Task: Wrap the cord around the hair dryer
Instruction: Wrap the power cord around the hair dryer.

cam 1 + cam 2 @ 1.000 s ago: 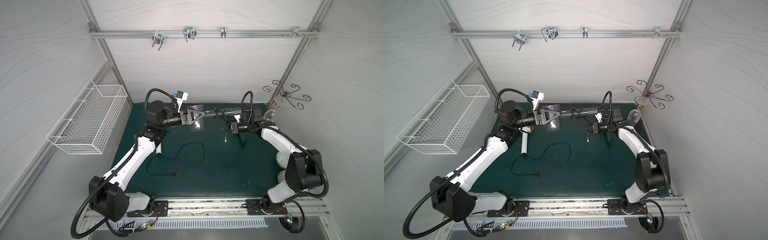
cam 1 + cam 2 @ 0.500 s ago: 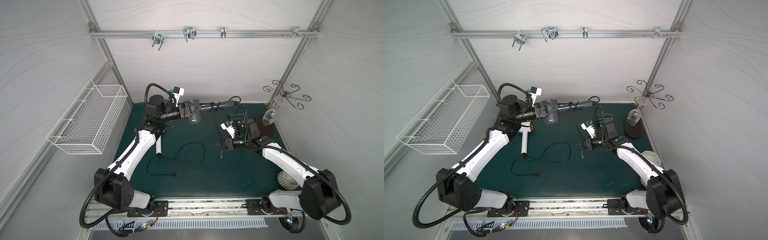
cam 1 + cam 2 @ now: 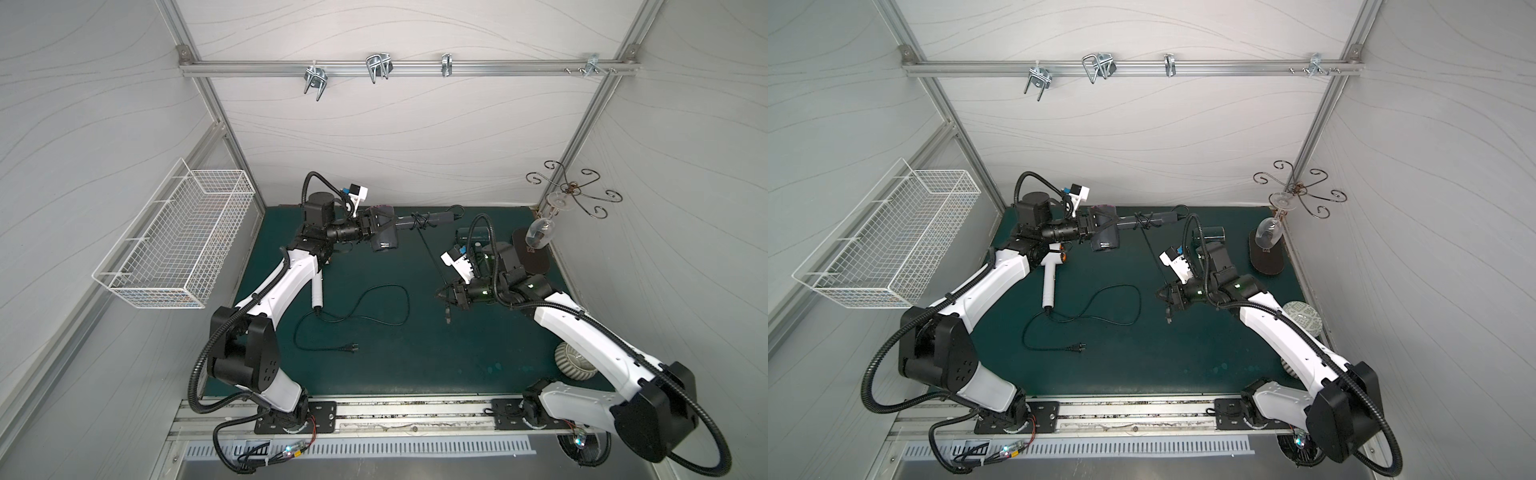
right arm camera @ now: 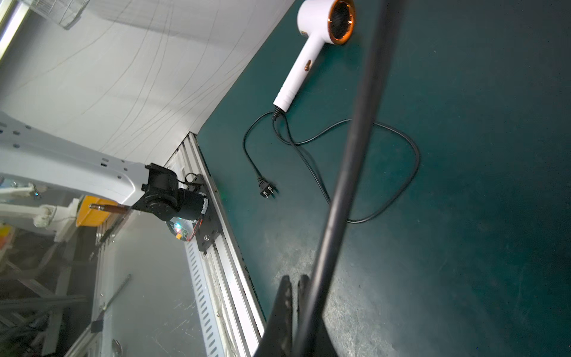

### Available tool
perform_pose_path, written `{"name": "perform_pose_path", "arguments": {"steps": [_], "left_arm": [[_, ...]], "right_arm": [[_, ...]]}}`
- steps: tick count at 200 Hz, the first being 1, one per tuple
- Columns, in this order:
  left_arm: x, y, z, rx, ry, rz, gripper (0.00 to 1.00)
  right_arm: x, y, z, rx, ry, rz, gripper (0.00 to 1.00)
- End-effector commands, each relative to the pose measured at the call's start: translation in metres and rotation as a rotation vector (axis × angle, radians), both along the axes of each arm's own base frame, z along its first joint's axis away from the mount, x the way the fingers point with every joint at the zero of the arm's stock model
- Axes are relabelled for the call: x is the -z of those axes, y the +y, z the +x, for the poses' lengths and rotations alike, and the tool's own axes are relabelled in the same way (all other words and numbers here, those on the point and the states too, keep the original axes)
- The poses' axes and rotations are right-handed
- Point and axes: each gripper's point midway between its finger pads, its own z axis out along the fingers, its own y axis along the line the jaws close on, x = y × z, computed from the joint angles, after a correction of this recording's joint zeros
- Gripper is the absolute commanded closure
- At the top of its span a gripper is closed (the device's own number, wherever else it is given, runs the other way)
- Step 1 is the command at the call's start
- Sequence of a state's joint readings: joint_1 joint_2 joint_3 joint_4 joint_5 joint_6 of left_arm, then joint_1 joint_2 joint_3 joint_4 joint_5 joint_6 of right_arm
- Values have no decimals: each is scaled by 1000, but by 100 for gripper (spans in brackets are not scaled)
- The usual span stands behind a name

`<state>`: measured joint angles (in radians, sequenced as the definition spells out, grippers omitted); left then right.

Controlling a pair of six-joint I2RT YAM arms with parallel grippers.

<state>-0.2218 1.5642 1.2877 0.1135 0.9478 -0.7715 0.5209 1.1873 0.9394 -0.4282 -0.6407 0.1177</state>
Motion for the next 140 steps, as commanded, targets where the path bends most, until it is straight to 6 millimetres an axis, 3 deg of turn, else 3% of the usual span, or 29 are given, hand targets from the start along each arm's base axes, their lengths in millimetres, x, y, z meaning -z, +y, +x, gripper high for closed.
{"name": "perform_pose_path", "arguments": {"steps": [1, 34, 101, 140], "left_arm": [[-84, 19, 18, -108, -305, -50, 100], [-88, 20, 15, -108, -309, -66, 100], [-93, 24, 13, -105, -313, -89, 100], [-96, 24, 13, -105, -316, -93, 100]], "right_arm": [[10, -8, -5, 25, 147, 21, 99], [7, -15, 13, 73, 182, 77, 94], [9, -35, 30, 147, 229, 161, 86], [5, -35, 30, 139, 224, 171, 98]]}}
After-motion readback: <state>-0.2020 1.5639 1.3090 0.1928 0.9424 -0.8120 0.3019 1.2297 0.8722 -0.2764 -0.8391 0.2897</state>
